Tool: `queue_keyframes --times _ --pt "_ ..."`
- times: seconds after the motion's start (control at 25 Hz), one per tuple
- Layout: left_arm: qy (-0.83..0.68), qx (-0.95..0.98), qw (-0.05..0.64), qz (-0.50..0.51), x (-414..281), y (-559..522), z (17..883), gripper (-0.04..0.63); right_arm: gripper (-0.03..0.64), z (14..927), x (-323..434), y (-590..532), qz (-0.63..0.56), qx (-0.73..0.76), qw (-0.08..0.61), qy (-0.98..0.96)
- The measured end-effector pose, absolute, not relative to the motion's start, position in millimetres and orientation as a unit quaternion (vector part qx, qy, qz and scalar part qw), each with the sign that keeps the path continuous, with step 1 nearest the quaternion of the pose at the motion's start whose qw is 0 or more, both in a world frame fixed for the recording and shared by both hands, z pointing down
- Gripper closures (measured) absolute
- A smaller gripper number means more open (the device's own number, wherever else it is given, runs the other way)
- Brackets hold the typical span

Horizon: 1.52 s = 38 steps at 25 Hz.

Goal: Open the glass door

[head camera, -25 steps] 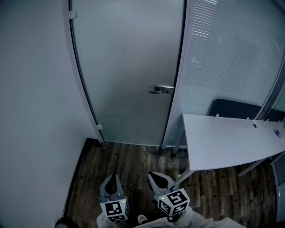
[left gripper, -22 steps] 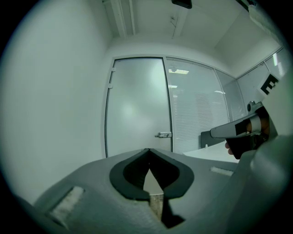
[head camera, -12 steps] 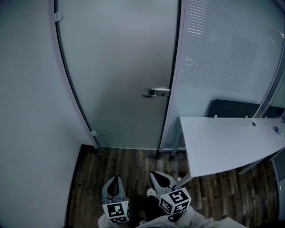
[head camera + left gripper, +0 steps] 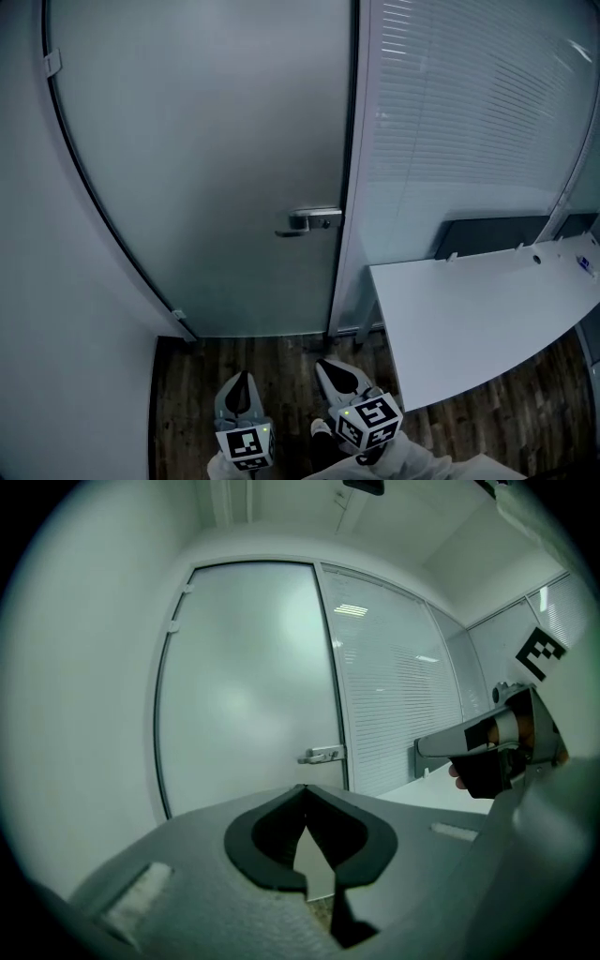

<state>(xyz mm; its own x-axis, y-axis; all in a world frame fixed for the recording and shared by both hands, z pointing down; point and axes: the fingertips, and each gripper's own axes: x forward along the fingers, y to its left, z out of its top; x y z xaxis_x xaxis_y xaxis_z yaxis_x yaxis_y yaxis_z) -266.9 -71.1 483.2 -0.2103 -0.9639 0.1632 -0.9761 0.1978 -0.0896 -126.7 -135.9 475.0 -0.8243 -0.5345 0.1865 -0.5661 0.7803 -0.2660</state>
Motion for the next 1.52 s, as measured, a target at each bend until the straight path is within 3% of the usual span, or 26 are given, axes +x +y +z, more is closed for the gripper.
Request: queue_keyframes --times 0.44,1.08,1.52 --pt "-0.738 0.667 0.017 0.104 -253 -223 496 0.589 0.612 494 -101 -265 0.167 0.345 0.049 -0.922" --pt "-0.722 0.668 -0.039 0.178 -276 -298 491 0.588 0.612 491 -99 -322 0.188 0.385 0.025 -0.903" --pt "-0.671 0.709 -0.054 0.211 -285 -344 511 0.439 0.612 485 -113 -349 0.174 0.418 0.018 -0.891"
